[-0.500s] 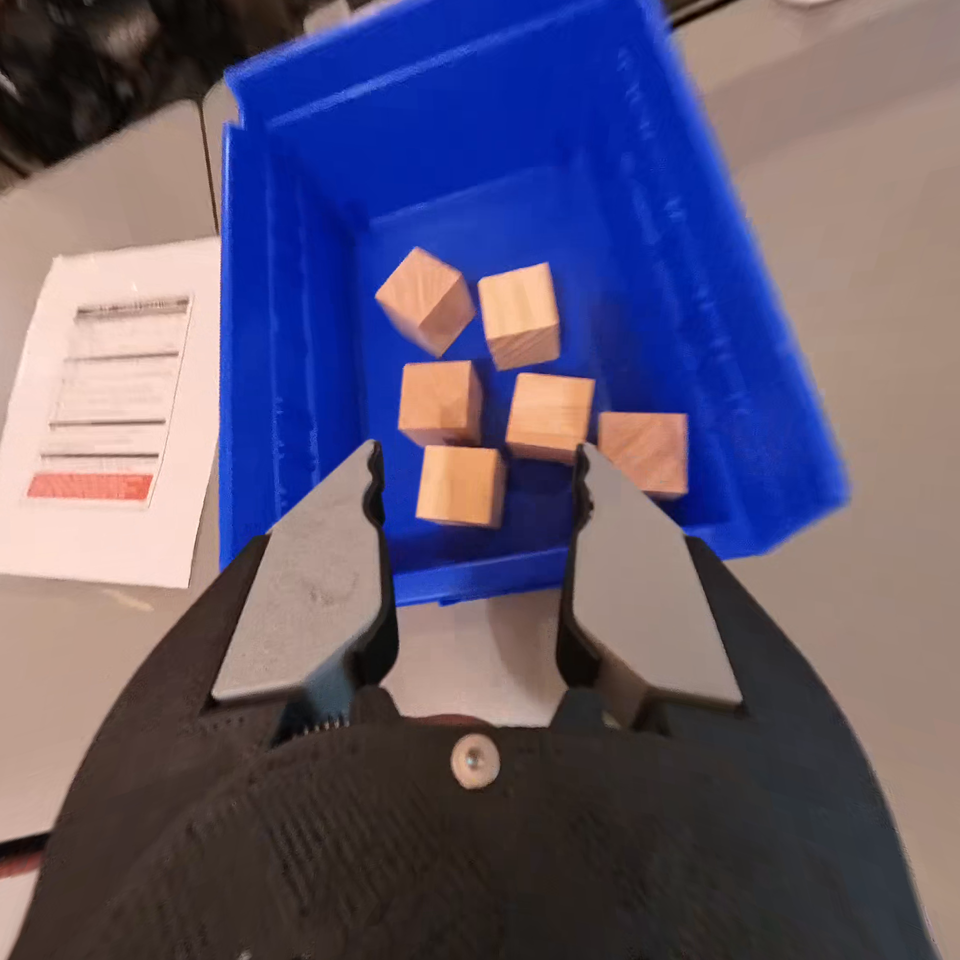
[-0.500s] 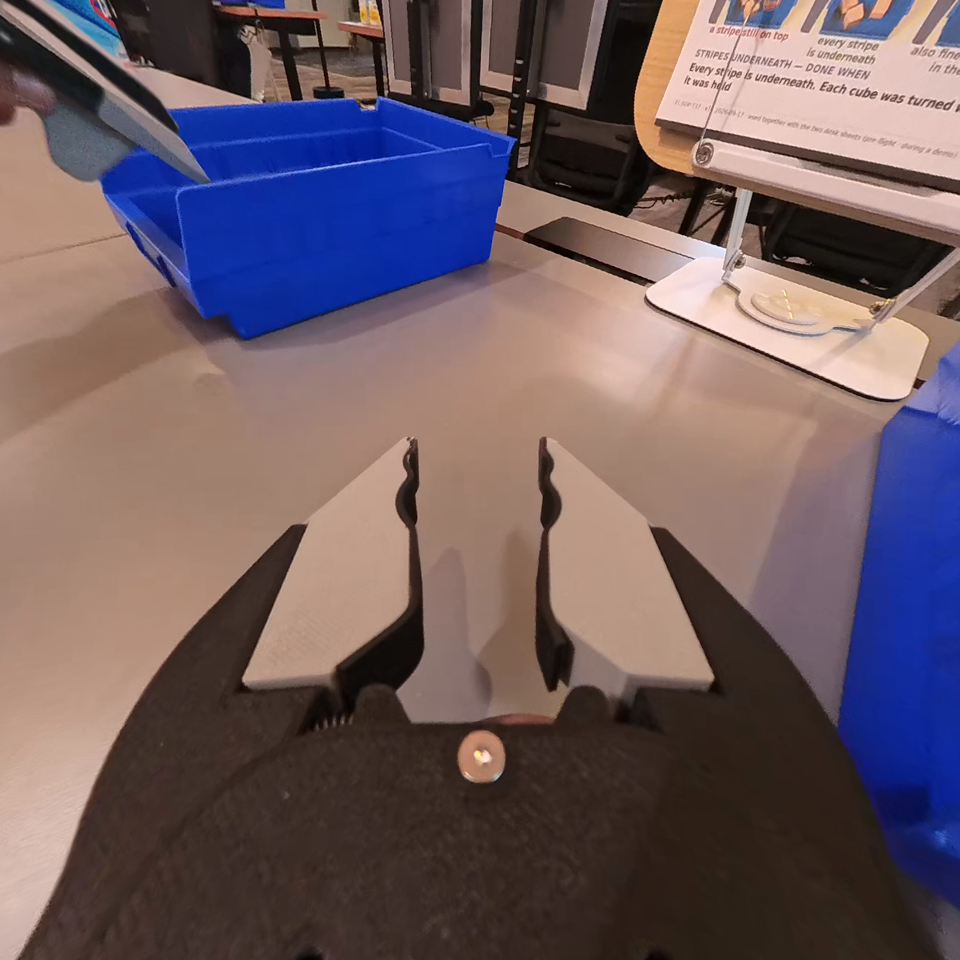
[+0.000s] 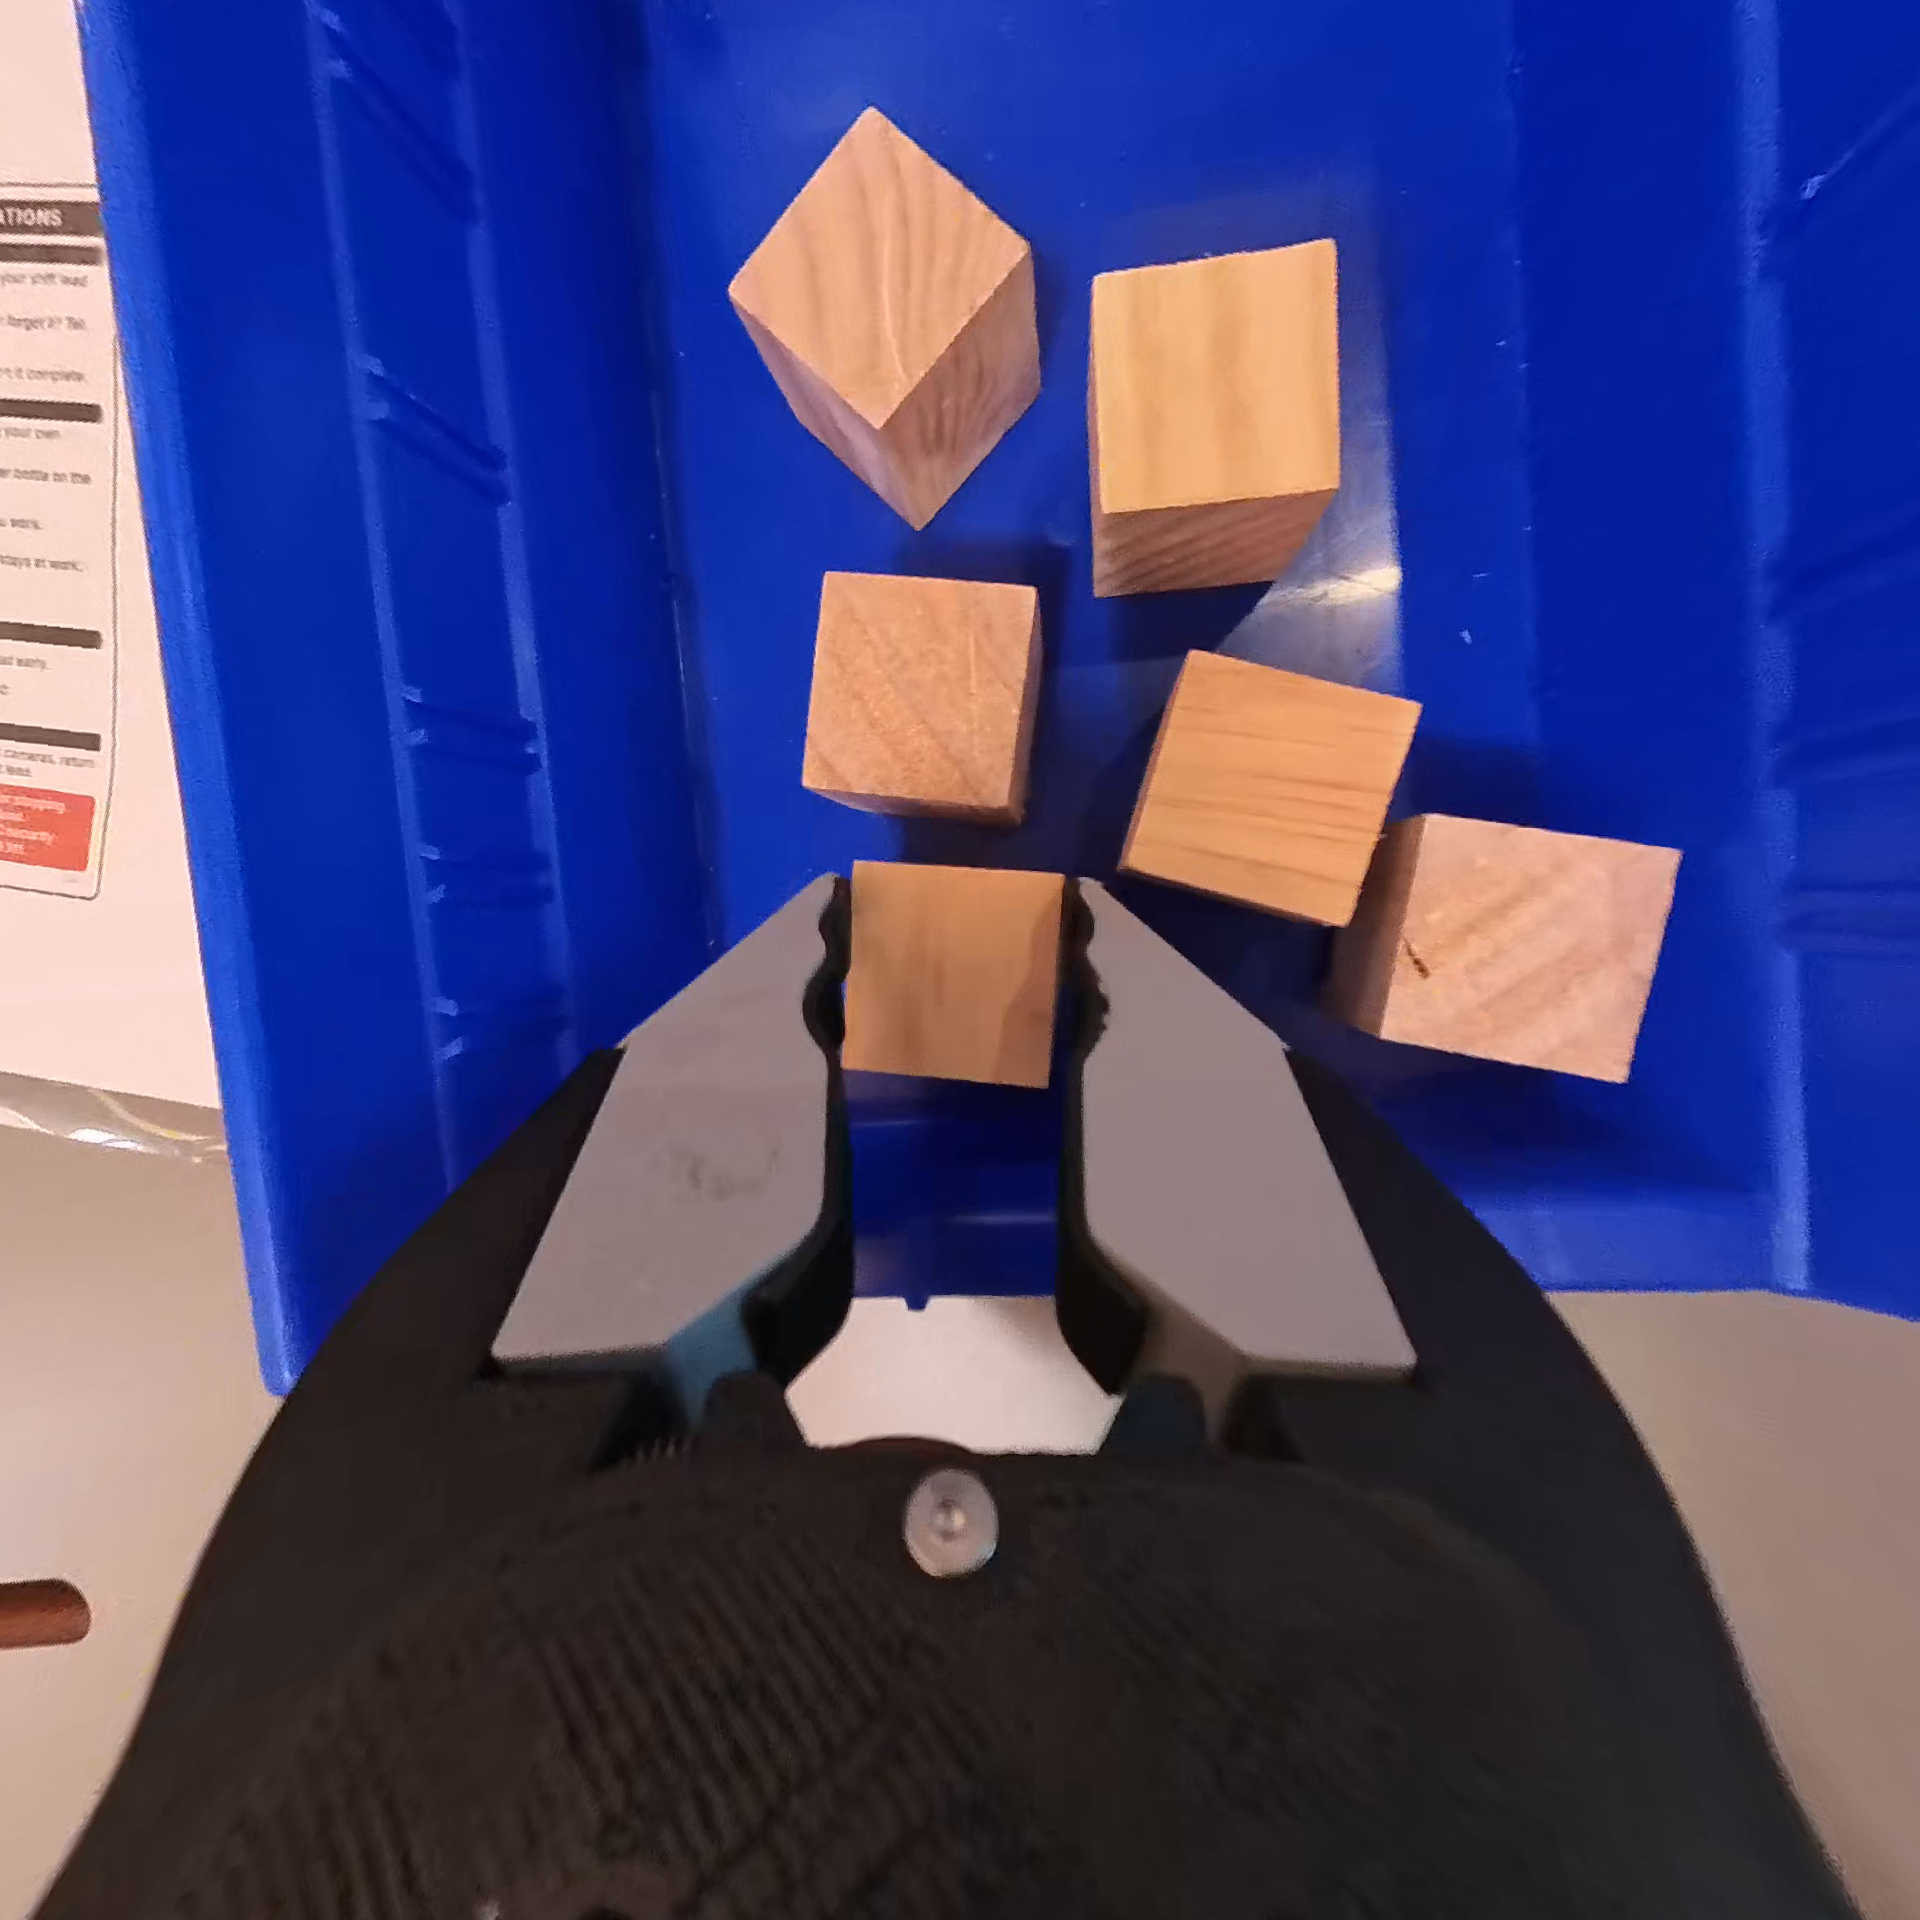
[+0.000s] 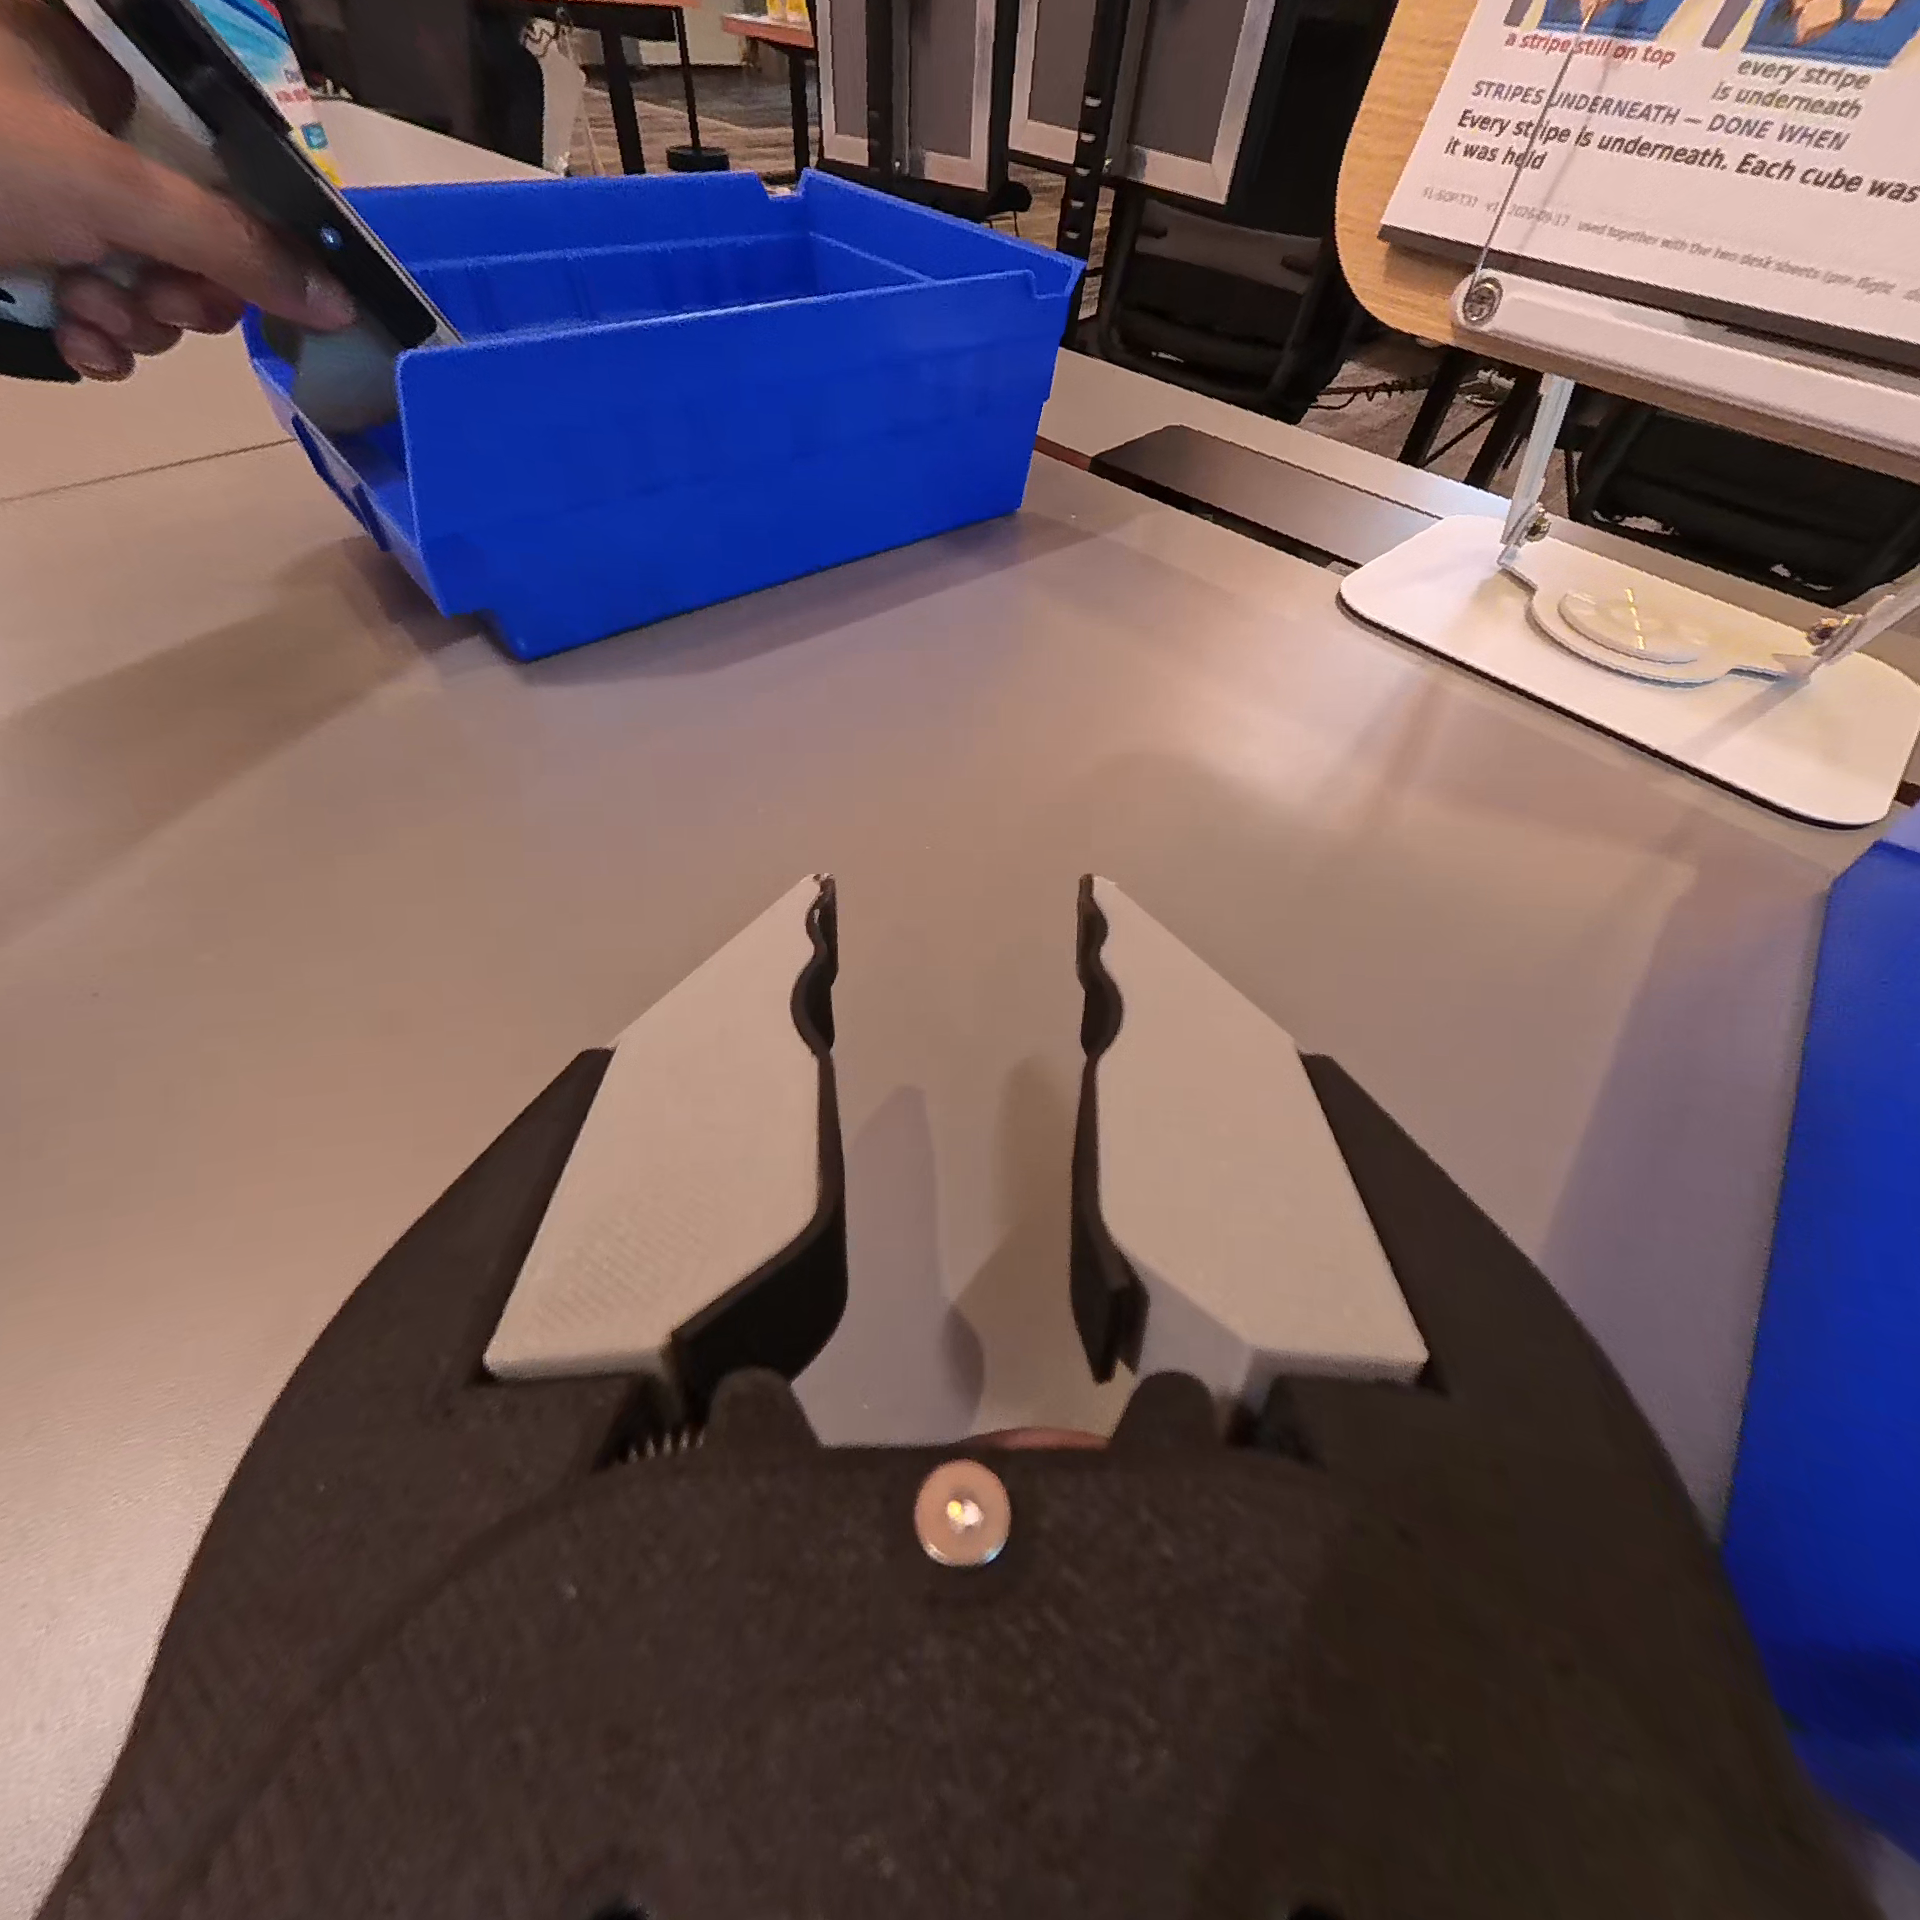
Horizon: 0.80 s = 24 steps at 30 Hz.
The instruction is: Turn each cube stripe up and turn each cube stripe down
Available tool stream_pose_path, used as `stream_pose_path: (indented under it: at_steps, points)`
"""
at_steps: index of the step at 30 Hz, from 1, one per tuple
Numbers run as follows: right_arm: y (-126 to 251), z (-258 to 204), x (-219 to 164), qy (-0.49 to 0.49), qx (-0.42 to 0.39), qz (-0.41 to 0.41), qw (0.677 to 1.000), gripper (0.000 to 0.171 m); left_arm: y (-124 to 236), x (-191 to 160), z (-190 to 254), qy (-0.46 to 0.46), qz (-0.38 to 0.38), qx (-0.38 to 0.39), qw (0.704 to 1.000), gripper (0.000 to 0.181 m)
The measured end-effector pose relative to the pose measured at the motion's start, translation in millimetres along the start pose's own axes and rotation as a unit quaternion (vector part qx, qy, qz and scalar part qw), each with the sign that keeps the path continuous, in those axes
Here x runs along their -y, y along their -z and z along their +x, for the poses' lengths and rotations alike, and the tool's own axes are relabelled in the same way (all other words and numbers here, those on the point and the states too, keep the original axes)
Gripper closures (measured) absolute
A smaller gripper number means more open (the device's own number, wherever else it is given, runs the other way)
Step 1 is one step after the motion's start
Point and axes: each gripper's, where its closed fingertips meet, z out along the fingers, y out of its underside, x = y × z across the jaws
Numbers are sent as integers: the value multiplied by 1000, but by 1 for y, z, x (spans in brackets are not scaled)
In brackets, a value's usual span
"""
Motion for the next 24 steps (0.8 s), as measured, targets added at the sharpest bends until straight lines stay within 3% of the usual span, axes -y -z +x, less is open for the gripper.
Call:
stream_pose_path:
  at_steps: [6,9,12,19,24]
  points:
    - [4,2,2,-8,0,8,1000,128,3,-8,4,-13,-19,9,1000,140]
    - [6,2,3,-10,0,12,1000,129,3,-20,6,-18,-66,10,998,112]
    - [9,3,6,-11,-3,20,1000,129,5,-21,-5,-37,-71,52,995,138]
    - [11,3,10,-14,2,31,999,130,6,-19,-5,-14,-61,43,997,140]
    - [9,-3,10,-3,11,28,1000,130,25,8,13,76,35,-60,995,140]
